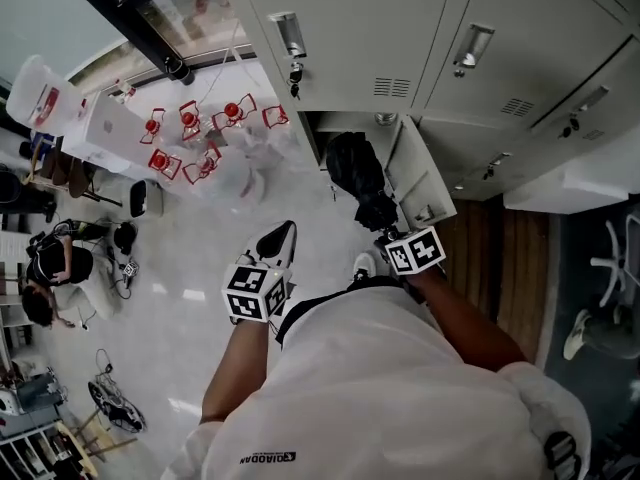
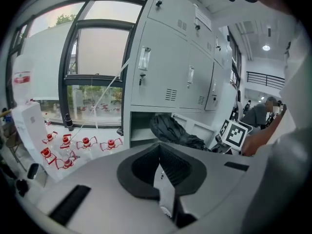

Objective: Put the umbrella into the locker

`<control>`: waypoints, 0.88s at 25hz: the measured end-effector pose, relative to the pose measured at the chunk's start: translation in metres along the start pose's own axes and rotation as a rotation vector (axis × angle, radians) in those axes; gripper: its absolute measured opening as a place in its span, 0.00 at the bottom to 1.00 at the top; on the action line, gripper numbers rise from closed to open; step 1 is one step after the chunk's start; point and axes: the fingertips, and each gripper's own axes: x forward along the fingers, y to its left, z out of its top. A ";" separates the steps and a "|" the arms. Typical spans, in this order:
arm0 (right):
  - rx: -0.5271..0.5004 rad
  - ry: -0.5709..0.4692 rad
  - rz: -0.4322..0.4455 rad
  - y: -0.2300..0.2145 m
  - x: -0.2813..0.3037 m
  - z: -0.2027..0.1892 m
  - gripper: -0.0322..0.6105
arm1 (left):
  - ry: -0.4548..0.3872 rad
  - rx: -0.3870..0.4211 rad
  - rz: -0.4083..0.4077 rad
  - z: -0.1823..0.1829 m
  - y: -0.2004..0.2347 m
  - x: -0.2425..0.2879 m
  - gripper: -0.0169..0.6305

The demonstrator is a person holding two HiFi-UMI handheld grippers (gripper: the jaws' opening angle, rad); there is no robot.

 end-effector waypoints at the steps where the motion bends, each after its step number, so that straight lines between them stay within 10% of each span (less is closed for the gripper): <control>1: 0.013 0.005 0.004 -0.007 0.007 0.008 0.15 | 0.002 -0.005 0.013 0.004 0.008 0.010 0.05; 22: 0.340 -0.093 -0.067 -0.057 0.109 0.143 0.16 | 0.106 0.099 -0.126 0.049 0.100 0.094 0.05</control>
